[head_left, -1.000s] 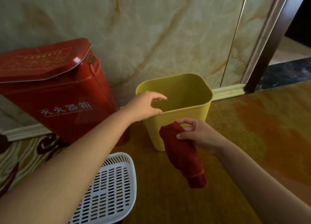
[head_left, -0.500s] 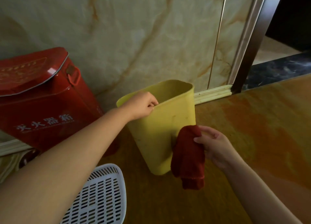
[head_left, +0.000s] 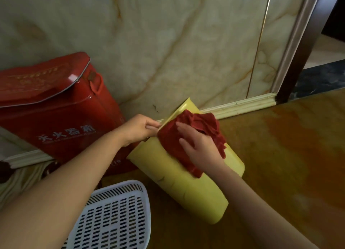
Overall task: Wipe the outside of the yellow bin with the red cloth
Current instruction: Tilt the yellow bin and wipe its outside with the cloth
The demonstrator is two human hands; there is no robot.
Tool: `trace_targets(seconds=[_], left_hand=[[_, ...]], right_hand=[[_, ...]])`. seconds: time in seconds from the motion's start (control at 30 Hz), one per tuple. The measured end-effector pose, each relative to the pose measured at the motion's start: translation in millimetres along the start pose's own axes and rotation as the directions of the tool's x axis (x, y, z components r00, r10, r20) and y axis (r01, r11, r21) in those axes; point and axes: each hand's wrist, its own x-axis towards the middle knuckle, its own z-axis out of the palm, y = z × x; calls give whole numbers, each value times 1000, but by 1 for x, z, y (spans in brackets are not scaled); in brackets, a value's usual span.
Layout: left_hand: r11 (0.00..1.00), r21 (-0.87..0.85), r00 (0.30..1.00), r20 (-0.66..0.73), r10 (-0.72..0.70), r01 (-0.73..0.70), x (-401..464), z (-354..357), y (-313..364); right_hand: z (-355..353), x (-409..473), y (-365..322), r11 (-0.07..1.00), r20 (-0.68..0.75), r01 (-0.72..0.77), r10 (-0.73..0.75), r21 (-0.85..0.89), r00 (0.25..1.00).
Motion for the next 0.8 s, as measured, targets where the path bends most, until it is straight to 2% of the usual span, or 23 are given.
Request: trace_targets(seconds=[0.07,0.1,0.17,0.33,0.5,0.57,0.67,0.73,0.8], left_hand=[[1000,-21,1000,6,-6,6,4,0,-2],[1000,-24,1000,16,-8,8,6,-1,-4],[1000,-23,1000,29,-6,6,10,-3,-8],[998,-51,997,67,28,-25,18,-2,-5],[998,-34,996,71,46,-44,25,-3,-5],[1000,-4,999,28,17,-17,26,-6,-11],[1000,0,1000,2,-25,25,27,-7,-17],[1000,-26,1000,17,-14,14,31,-4,-15],[1000,-1,1000,21,-17,17,33,-4,-10]], right_hand=[[16,-3,23,924,-5,93,-102,-371,995],[19,-3,31,883,13,96,-102,-460,995],[23,2,46,856,24,86,-86,-509,996],[39,14,60,890,81,105,-77,-443,994],[50,21,74,879,7,67,-72,-473,997],[48,7,94,885,-64,-100,80,-454,995],[42,-37,124,834,-170,-445,411,-327,896],[43,-61,123,805,-190,-531,497,-263,847],[59,-73,103,824,-164,-484,455,-295,875]])
